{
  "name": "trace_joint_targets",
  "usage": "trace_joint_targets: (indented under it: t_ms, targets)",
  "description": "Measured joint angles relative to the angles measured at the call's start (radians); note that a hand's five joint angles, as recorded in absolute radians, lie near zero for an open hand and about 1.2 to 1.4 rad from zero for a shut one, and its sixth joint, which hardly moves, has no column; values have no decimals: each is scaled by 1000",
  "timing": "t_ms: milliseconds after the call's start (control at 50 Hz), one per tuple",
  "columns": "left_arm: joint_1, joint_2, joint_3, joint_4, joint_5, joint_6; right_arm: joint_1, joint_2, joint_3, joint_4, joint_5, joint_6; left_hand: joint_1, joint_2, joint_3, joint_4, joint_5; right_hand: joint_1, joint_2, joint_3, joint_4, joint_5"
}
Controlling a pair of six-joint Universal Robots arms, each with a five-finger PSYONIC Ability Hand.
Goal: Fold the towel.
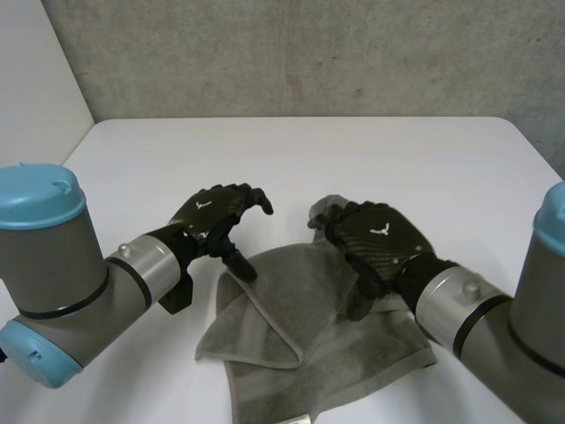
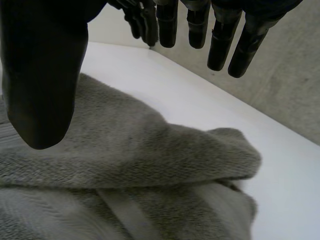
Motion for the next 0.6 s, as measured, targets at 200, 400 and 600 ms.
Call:
trace_joint_targets:
  t_ms: [200, 400, 600]
  targets:
    - [35, -8, -76, 88, -3, 82, 98, 132, 2, -129, 82, 145, 0, -2, 0, 0, 0, 0, 0, 0, 0, 0]
    - [48, -87, -101, 169, -10, 192, 171, 239, -9, -190, 192, 236, 0, -2, 0, 0, 2, 0, 0, 0, 0, 0]
    - [45, -154, -81, 173, -11, 306, 209, 270, 2, -268, 247, 322, 151, 179, 173, 170, 216, 0, 0, 0, 0, 0]
